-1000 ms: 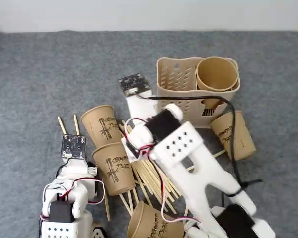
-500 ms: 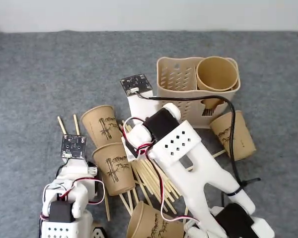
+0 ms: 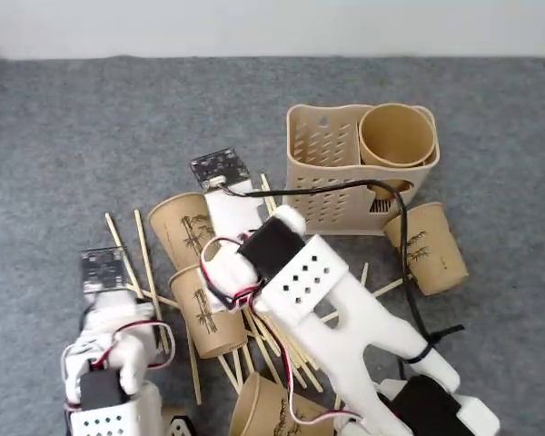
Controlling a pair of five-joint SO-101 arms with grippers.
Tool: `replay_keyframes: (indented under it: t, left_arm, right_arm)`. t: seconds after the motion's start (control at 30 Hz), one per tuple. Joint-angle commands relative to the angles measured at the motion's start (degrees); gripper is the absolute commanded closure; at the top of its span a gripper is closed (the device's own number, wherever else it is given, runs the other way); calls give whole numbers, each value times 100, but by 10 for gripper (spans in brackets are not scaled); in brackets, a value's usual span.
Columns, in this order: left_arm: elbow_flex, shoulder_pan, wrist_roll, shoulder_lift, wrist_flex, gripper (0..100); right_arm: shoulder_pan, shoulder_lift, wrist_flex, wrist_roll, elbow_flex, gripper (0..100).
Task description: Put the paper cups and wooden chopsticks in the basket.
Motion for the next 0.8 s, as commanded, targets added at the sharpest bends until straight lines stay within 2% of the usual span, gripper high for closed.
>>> replay_keyframes:
  t: [0.0,0.1,0.23,0.53,0.77]
  left_arm:
    - [-84,-765,-44,-79,18,982]
    - [-66,-1284,-44,-79,18,982]
    - [-66,-1582,-44,-79,18,982]
    - [-66,-1565,-44,-79,0,983]
    - [-66,-1556,-44,-79,0,983]
  right_arm:
    - [-251,48,-365,-70,-79,677]
    - [-470,66,-690,-70,114,677]
    - [-690,497,-1121,-70,308,677]
    - [-725,1640,-1868,-70,308,675]
    - [-760,2088,-1930,-70,308,653]
